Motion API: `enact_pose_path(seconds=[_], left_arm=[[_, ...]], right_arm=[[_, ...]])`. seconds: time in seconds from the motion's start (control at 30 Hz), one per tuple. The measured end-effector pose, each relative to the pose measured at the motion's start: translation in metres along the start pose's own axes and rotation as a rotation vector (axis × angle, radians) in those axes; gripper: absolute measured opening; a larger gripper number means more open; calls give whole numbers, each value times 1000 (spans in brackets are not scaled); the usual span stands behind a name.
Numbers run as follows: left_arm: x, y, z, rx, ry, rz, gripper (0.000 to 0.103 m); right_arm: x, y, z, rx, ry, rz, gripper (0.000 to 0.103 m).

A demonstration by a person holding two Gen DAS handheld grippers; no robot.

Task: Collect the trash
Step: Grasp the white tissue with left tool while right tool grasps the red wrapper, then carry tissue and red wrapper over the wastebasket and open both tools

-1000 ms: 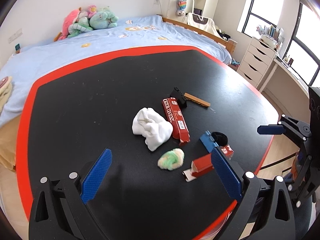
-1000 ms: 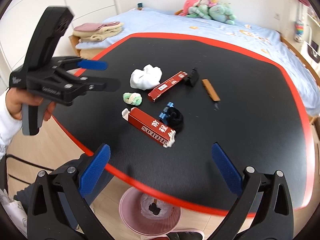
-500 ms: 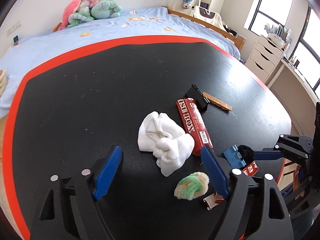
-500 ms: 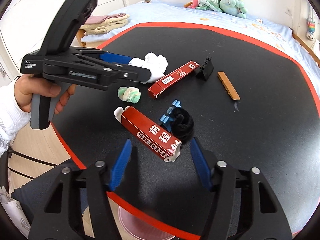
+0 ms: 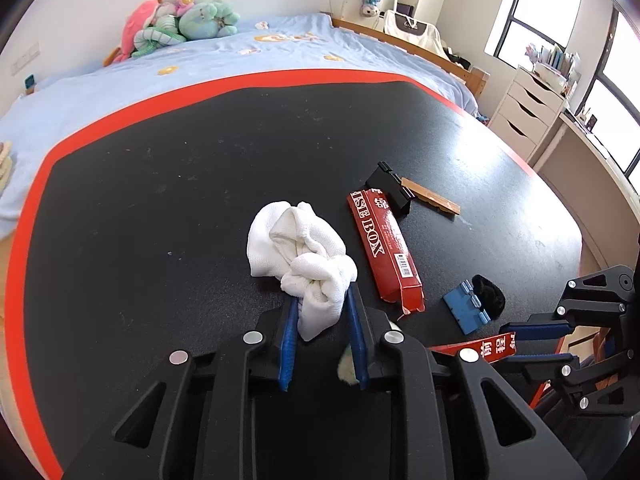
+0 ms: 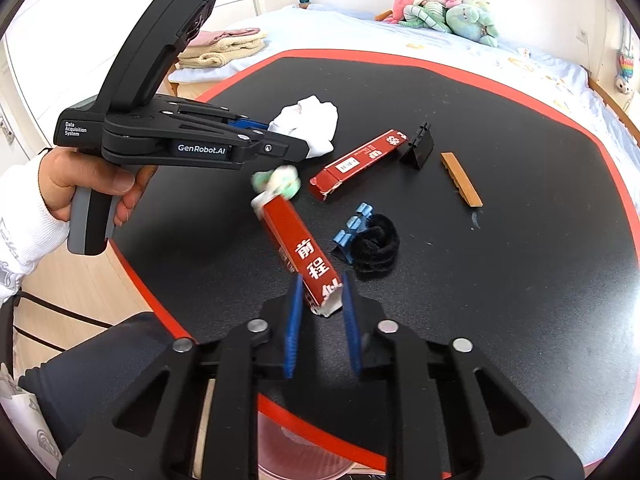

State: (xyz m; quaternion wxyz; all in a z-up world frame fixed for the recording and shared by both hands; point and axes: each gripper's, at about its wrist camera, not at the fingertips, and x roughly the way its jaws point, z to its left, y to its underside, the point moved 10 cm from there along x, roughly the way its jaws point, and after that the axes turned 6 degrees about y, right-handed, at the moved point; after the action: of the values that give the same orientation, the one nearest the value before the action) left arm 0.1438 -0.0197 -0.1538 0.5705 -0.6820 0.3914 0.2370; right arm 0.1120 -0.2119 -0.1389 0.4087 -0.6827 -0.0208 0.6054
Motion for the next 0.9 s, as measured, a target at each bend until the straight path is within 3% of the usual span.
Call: enact_pose_path(seconds=[0.43, 0.9], left_arm=[[-34, -1, -10, 30, -24, -50, 20], [-79, 22, -71, 162, 49, -72, 20]], right_arm=[[-28, 2, 9, 19, 4, -42, 11], [-89, 19, 1, 93, 78, -98, 11]])
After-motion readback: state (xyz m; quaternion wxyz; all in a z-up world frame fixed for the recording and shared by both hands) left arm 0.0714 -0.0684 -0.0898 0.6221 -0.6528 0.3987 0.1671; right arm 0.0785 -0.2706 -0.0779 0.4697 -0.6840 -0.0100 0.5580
